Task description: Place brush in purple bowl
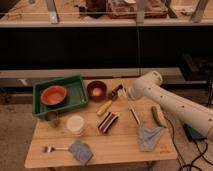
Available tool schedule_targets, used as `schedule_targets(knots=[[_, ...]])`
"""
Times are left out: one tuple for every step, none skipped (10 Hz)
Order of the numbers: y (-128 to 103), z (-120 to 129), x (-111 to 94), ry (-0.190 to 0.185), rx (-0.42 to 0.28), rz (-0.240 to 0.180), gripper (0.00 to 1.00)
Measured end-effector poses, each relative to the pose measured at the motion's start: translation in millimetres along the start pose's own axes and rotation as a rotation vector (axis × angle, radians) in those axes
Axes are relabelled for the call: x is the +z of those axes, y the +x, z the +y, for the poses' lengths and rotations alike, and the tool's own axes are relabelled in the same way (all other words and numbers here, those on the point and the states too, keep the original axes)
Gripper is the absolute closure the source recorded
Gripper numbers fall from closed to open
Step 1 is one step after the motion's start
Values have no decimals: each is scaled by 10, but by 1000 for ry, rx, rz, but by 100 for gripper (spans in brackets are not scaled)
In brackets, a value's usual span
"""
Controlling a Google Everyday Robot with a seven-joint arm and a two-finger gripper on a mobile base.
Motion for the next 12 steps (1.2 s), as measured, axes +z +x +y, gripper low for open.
schedule_targets(knots=[[79,-77,-13,8,-59,20,100],[182,-240,0,26,-129,45,100],[258,-380,8,42,-180,65,100],[305,-486,24,54,-216,79,100],[370,-572,57,54,-256,91,100],[433,-633,96,53,-278,99,100],[470,-637,125,47,-282,105,100],[521,-579,184,27,-286,107,100],[569,-574,249,18,-289,107,100],[605,-570,300,13,-291,106,100],[620,-529,378,4,-287,101,98],[642,-493,458,-7,-281,98,90]])
